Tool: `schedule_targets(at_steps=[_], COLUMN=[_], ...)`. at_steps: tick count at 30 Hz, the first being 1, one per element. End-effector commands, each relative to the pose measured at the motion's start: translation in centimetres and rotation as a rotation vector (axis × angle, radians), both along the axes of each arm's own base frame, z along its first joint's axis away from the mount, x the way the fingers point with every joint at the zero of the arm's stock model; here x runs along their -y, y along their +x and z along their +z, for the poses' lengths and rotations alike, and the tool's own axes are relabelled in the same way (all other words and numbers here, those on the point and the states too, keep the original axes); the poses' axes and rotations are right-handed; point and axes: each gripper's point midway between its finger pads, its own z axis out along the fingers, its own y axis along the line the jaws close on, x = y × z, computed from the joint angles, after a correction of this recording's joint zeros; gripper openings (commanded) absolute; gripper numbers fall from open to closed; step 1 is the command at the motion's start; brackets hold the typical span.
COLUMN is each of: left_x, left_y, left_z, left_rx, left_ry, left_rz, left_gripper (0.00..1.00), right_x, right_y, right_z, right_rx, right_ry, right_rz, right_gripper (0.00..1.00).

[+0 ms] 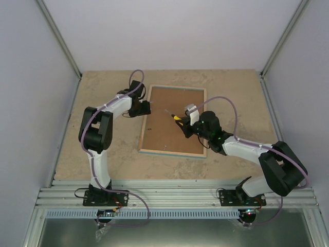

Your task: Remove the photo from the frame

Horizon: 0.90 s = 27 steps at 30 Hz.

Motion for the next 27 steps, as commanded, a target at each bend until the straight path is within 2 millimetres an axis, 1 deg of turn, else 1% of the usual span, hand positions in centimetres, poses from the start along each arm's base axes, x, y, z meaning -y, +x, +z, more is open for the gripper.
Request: schedule_targets(at_steps=[1,6,9,13,15,20,25,27], left_x=[0.3,1.3,1.4,1.4,1.6,2.3,2.3,2.3], left_y=[0.7,1.0,1.1,0.6,-0.1,-3.2,-5.5,-6.3], left_z=[-0.5,-2.0,-2.7,-3.1,-3.3,-3.7,-2.9,-2.4], left_rx=[-0.008,-0.039,-0.051,-0.063,-0.075,-0.11,-0.124,-0.121], left_ry=[0.036,0.011,0.016,0.029,0.049,0.096,0.085,0.074], left_rz=[-0.024,-0.044,-0.05,-0.066,-0.087,-0.156,-0.176,-0.178], left_gripper=[0.66,0.6,0.51,0.39,0.34,0.21,0.11,0.1], right_x=[0.2,0.2,0.2,0.2,0.2,0.3,-0.2,-0.4], right_y=[0.5,0.5,0.6,0.7,0.7,0.9,0.8,0.7], right_z=[0.4,0.3,0.2,0.2,0.1,0.0,-0.2,-0.1], right_rx=[0.02,0.017,0.015,0.017,0.018,0.019,0.005,-0.003], right_ry=[0.016,0.013,0.009,0.005,-0.001,-0.022,-0.02,-0.016], right_rz=[-0.022,-0.021,-0.023,-0.023,-0.023,-0.029,-0.007,0.005], right_gripper=[0.0,0.01,0.0,0.01,0.0,0.0,0.01,0.01])
